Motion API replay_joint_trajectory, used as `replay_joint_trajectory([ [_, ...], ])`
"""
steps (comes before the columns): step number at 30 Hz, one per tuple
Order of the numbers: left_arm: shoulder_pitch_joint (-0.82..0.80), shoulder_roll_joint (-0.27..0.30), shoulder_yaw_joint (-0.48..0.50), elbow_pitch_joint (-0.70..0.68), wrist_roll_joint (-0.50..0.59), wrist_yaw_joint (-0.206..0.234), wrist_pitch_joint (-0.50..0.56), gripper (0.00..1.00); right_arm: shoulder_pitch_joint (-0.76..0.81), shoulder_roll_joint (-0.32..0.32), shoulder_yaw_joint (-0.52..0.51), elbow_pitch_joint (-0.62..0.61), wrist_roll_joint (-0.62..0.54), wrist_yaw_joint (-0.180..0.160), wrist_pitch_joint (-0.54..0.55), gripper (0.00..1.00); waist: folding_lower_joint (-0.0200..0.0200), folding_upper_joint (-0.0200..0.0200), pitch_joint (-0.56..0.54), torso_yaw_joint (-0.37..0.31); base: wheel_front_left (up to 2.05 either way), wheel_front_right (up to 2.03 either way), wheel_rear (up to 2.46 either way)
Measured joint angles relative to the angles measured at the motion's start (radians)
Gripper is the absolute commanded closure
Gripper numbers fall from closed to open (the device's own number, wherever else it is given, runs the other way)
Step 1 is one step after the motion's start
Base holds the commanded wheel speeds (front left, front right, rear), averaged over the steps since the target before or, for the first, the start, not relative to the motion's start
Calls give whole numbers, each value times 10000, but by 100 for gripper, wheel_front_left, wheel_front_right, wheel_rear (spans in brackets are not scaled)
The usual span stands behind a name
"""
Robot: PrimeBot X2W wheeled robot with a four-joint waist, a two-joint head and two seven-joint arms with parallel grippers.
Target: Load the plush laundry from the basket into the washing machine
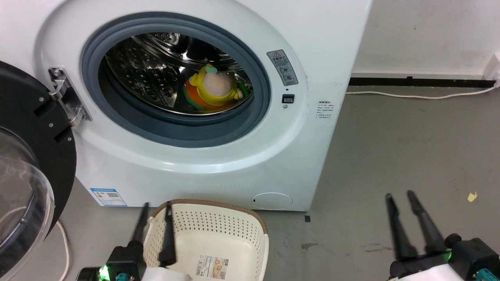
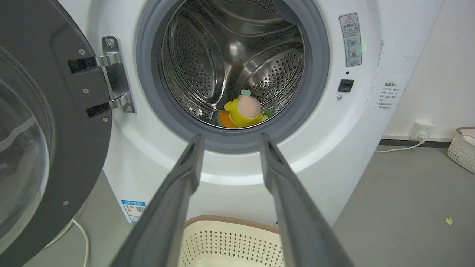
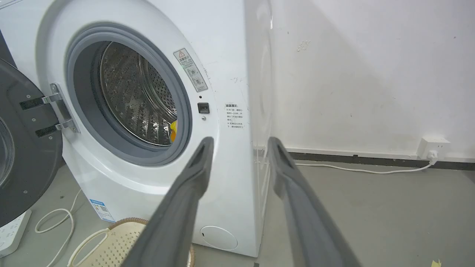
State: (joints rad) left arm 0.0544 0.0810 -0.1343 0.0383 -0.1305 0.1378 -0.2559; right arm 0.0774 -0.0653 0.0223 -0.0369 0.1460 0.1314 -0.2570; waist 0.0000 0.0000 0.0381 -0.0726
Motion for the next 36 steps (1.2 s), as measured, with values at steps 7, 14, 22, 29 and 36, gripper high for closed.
replay_joint_trajectory([
  [7,0,-10,-6,4,6,-4,36,100,-4,-2,-8,0,-2,0,13,100,1,0,-15,22,0,0,0],
  [14,-2,-15,71,0,58,-86,192,100,-10,-2,-12,4,-63,0,190,100,1,0,-35,62,0,0,0],
  [22,-11,-27,155,-12,144,-174,357,100,-32,0,-19,23,-150,0,353,100,1,0,-59,109,0,0,0],
  [29,-23,-40,217,-29,186,-251,462,100,-36,0,-27,36,-232,0,493,100,1,0,-80,148,0,0,0],
  [36,-28,-52,278,-40,249,-328,635,100,-46,6,-36,50,-291,0,629,100,1,0,-101,189,0,0,0],
])
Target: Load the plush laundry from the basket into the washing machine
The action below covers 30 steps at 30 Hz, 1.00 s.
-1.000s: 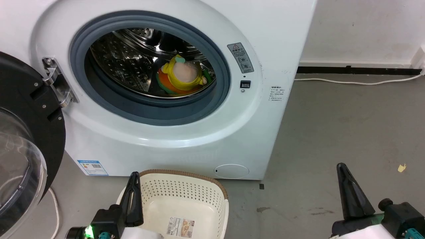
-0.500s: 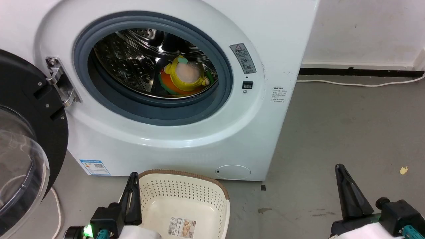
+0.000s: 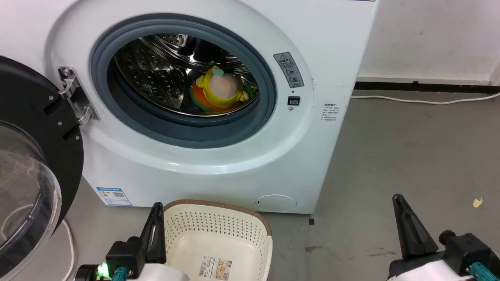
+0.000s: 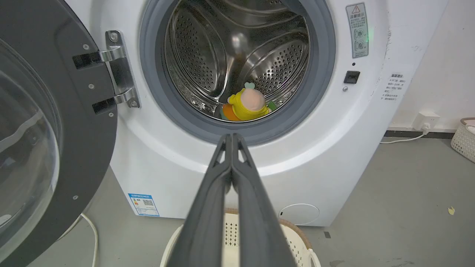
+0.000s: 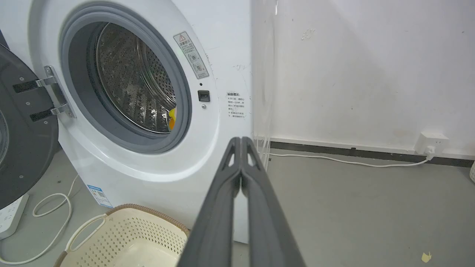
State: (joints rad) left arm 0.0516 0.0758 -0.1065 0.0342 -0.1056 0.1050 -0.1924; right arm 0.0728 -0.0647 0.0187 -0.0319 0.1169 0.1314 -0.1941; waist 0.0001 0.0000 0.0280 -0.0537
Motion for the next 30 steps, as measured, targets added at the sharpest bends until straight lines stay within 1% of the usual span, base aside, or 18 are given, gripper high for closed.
replay_joint_trajectory([
  [30,-115,-54,345,-100,349,-309,617,100,-213,27,-65,105,-389,0,662,100,-1,0,-95,183,0,0,0],
])
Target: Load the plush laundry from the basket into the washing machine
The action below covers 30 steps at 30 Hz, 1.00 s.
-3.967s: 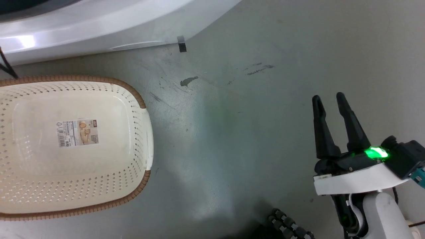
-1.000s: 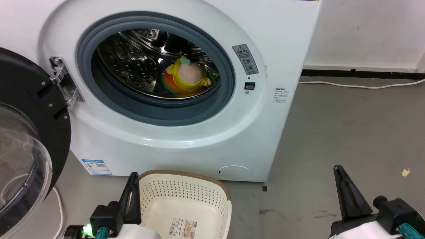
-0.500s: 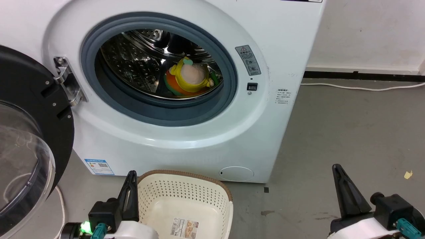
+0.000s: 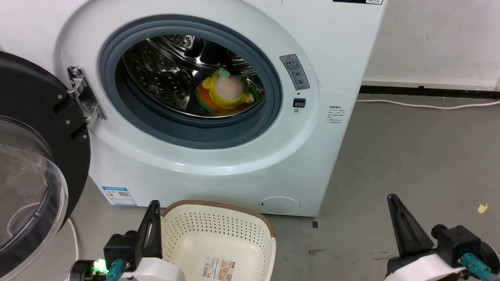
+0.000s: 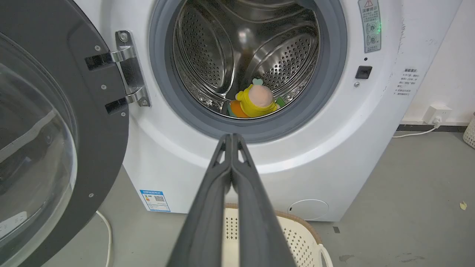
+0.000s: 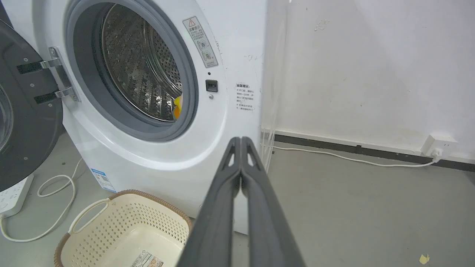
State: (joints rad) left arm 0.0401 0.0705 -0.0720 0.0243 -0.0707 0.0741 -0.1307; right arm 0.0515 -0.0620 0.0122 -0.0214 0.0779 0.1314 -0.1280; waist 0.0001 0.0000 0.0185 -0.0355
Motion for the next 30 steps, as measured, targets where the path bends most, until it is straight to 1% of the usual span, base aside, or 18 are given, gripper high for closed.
replay_joint_trajectory([
  [7,-26,-21,148,-31,109,-148,251,100,-17,6,-15,40,-102,0,217,100,0,0,-33,63,0,0,0],
  [28,-157,-128,343,-107,334,-353,679,100,-205,25,-48,100,-351,0,623,100,0,0,-95,183,0,0,0],
  [30,-159,-132,374,-109,339,-422,704,100,-210,29,-52,104,-385,0,696,100,0,0,-101,195,0,0,0],
])
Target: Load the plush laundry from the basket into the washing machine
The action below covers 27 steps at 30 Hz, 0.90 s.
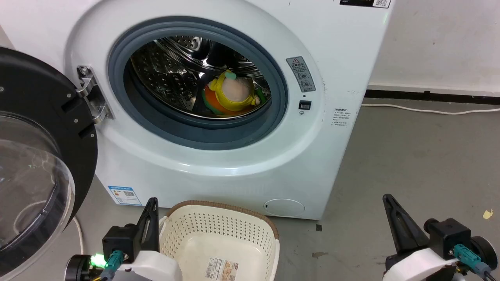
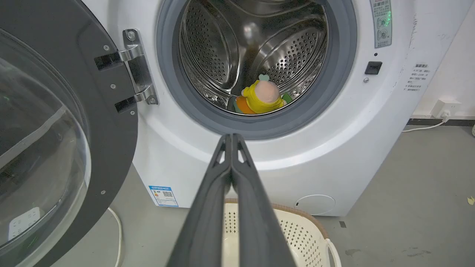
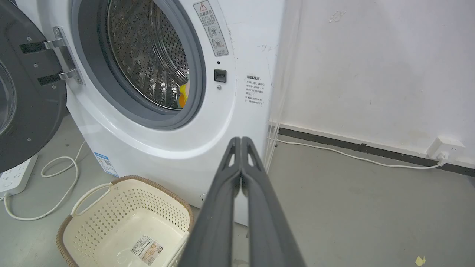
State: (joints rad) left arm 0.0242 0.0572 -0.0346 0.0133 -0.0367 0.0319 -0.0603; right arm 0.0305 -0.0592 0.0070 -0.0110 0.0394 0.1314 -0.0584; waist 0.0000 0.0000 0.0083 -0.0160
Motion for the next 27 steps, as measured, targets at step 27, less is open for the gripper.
replay_joint_trajectory([
  [27,-78,-54,267,-73,272,-263,546,100,-175,42,-35,65,-316,2,537,100,0,0,-80,155,0,0,0],
])
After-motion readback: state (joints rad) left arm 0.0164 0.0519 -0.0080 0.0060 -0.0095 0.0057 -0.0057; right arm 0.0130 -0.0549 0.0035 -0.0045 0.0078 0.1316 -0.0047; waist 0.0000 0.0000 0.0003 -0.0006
